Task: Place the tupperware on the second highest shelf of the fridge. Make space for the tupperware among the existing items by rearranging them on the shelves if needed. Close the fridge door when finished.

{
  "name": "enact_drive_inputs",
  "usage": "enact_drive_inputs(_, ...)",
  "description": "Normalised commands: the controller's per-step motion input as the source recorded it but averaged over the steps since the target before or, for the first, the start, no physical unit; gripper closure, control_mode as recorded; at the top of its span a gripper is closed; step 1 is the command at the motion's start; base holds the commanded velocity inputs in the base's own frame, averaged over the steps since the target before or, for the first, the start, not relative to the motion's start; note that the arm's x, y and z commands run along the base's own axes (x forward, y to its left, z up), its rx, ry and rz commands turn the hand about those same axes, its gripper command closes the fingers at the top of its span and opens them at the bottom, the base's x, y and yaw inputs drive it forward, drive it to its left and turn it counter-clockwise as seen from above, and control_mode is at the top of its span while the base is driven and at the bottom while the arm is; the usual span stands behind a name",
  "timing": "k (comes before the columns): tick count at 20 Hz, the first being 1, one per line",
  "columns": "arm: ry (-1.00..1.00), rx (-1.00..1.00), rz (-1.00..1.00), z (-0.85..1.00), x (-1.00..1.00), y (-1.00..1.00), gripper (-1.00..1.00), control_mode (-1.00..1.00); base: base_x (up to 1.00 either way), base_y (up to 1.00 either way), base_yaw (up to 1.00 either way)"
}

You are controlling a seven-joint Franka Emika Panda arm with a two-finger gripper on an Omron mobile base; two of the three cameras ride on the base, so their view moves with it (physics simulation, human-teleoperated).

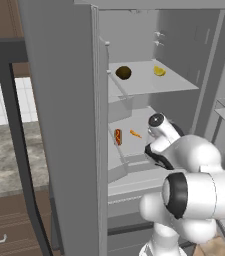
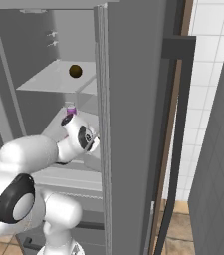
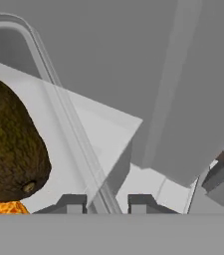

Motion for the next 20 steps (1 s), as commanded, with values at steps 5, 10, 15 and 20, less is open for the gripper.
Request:
enact_drive_inputs(5,0.00,0.02,0.00,0.00,0.55,-0.21,1.00,-1.00,0.00,0.00,0.00)
enact_drive_inputs(10,0.00,0.00,-0.02,0.00,0.46,-0.28,1.00,-1.00,0.00,0.00,0.00)
enact_drive_inputs(15,0.00,0.00,0.00,-0.06,0.37,-0.04,-1.00,-1.00,0.00,0.00,0.00)
enact_drive_inputs(20,-0.08,0.00,0.00,-0.03,0.04,0.00,-1.00,-1.00,0.00,0.00,0.00)
